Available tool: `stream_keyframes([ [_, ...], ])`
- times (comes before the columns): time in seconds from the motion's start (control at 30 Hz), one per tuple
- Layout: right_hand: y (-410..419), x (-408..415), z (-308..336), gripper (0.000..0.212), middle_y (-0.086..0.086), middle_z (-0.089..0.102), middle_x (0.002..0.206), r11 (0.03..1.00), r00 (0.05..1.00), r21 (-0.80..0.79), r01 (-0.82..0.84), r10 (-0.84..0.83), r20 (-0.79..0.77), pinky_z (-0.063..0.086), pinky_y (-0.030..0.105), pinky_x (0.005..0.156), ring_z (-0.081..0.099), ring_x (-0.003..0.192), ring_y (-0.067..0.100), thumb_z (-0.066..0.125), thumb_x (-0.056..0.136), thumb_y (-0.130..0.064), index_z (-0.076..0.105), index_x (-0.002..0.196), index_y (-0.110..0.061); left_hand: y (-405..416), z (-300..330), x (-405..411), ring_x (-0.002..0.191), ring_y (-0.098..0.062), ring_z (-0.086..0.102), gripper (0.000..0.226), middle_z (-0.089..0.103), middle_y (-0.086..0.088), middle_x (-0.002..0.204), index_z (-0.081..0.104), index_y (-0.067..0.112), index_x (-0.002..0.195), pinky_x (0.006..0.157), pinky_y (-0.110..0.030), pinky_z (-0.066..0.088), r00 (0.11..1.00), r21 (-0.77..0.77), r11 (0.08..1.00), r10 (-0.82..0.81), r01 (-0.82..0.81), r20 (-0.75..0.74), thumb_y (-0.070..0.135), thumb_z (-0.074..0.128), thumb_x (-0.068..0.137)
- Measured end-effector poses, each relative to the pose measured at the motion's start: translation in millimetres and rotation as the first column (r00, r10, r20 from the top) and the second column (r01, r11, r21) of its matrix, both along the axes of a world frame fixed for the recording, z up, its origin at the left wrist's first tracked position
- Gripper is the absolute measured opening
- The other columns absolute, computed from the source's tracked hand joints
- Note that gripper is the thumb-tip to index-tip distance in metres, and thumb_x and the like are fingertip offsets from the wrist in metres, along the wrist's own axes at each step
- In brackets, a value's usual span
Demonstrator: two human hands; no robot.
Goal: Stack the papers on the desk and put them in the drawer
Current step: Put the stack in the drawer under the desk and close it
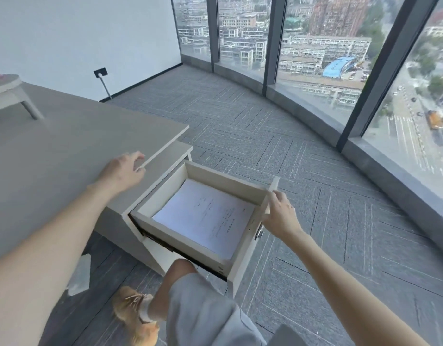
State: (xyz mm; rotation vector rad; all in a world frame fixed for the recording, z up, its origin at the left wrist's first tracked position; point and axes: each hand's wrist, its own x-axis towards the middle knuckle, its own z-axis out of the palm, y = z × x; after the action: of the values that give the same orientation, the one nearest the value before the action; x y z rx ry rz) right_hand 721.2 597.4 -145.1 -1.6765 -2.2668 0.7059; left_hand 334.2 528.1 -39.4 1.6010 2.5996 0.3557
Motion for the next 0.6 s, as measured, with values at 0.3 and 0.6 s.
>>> stream_keyframes([
  [0.3, -15, 11, -14, 0.071, 0.008, 0.053, 0.145, 0.910, 0.965, -0.410, -0.058, -0.054, -0.256, 0.049, 0.050, 0.103, 0.064, 0.116, 0.026, 0.068, 0.085, -0.012, 0.034, 0.147, -0.019, -5, -28, -39, 0.153, -0.036, -0.002, 0.093, -0.001, -0.002, 0.168, 0.003, 0.041, 0.156, 0.119, -0.056, 0.009, 0.992, -0.307, 0.952, -0.060, 0.023, -0.111, 0.042, 0.065, 0.087],
  [0.6, 0, -31, -28, 0.110, -0.003, 0.036, 0.163, 0.848, 0.938, -0.499, -0.180, -0.006, -0.348, 0.044, 0.049, 0.111, 0.069, 0.115, 0.017, 0.067, 0.078, -0.039, -0.007, 0.160, -0.043, 16, -29, -58, 0.153, -0.038, -0.005, 0.090, -0.010, 0.003, 0.168, -0.009, 0.055, 0.150, 0.117, -0.062, 0.005, 0.986, -0.323, 0.946, -0.060, 0.006, -0.157, 0.047, 0.054, 0.087],
])
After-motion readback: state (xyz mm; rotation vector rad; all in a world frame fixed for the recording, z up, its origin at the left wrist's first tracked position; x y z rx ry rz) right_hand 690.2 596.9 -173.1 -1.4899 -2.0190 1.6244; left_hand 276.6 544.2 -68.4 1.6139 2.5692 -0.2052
